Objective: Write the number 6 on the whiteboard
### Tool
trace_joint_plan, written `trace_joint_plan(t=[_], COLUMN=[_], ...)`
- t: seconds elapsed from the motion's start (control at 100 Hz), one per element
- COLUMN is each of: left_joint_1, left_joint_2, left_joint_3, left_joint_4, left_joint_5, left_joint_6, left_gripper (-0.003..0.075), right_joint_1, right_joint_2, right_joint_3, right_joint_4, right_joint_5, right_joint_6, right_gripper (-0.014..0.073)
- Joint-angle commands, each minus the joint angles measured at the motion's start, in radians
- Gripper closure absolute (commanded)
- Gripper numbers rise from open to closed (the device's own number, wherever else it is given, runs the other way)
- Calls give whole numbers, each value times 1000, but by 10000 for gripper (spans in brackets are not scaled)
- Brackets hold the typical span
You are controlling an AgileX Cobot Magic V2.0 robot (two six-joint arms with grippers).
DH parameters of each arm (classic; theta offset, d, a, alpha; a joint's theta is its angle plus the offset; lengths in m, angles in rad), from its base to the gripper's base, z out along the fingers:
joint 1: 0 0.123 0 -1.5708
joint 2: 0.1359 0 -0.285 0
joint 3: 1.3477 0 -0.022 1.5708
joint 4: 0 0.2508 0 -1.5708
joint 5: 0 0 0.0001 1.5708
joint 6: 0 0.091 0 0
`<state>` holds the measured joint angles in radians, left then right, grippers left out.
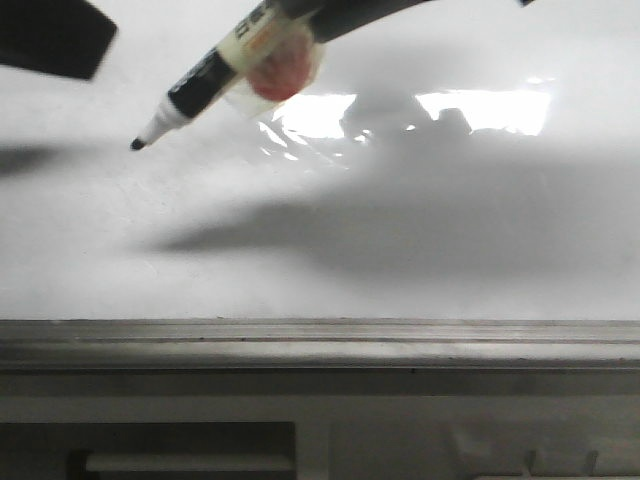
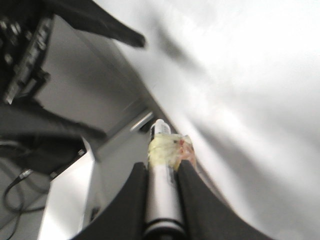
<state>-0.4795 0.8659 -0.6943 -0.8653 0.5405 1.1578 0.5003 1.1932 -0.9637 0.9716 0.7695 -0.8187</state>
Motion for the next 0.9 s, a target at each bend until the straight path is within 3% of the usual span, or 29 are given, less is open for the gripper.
trace_joint_plan(t=[0.0,0.28,0.52,0.68,0.89], left_joint_1=[89,348,379,379,379], left_joint_2=[-69,-154,-154,-154,-154], left_joint_3=[-4,92,94,94,94], left_joint_4=[-75,-213,-242,-245,-247], left_joint_5=[-45,-90,-88,-88,-88], left_joint_6=[-21,-19,-17,-17,-17], left_gripper=[197,197,197,197,197], right_joint_1=[0,0,0,0,0], right_joint_2=[-111,-256,-215,-125,-60], right_joint_3=[37,133,133,133,133], right_joint_4=[27,8,6,6,-71], right_joint_5=[-137,-396,-535,-520,-290], right_joint_6=[-16,-16,-16,-16,-16], right_gripper=[657,657,657,657,640])
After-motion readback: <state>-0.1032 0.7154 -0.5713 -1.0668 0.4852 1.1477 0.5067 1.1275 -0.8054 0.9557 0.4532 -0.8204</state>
